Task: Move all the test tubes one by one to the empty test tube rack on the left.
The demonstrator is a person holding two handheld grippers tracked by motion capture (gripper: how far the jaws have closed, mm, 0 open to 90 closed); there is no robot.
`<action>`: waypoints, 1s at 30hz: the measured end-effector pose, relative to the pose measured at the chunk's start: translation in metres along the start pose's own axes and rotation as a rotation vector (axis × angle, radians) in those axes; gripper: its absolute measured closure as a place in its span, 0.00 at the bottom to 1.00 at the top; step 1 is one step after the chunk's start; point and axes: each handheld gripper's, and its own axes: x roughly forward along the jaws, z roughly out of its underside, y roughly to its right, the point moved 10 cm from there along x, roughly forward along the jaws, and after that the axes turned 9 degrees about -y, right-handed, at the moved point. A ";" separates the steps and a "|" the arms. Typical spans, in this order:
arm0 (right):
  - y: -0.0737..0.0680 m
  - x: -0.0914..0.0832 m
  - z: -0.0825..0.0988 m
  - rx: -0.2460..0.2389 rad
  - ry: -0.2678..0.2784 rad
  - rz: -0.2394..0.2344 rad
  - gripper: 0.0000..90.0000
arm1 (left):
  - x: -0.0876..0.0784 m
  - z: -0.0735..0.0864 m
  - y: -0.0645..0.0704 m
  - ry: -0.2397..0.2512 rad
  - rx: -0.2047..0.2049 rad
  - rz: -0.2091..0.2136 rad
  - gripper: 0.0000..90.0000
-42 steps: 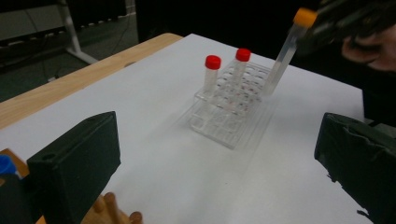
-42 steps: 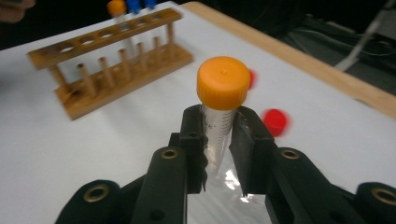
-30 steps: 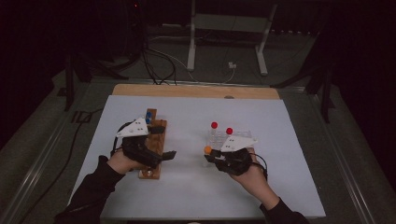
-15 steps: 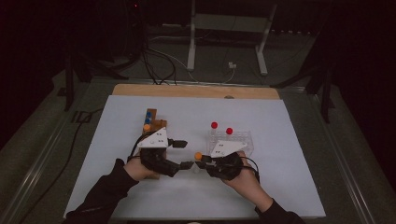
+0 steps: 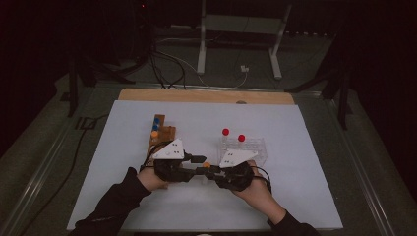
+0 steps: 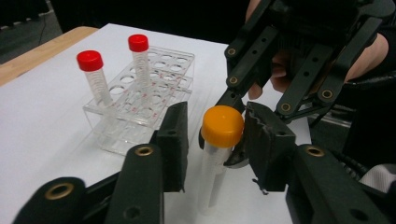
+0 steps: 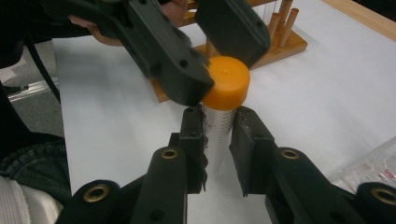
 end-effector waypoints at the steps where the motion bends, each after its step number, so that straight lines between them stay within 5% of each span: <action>1: 0.000 0.000 0.000 -0.002 0.000 0.001 0.83 | 0.001 0.000 0.001 -0.003 0.006 0.002 0.76; 8: 0.000 -0.002 -0.001 0.009 0.015 -0.004 0.81 | -0.001 -0.002 -0.001 -0.001 0.015 0.013 0.79; 13: 0.002 -0.005 -0.002 0.010 0.033 0.016 0.67 | -0.006 -0.003 -0.004 0.005 0.009 0.001 0.79; 20: 0.011 -0.016 -0.004 0.050 0.087 0.048 0.54 | -0.025 -0.009 -0.020 0.022 -0.010 -0.075 0.79; 30: 0.017 -0.026 -0.008 0.083 0.132 0.089 0.23 | -0.067 -0.013 -0.053 0.078 -0.065 -0.225 0.79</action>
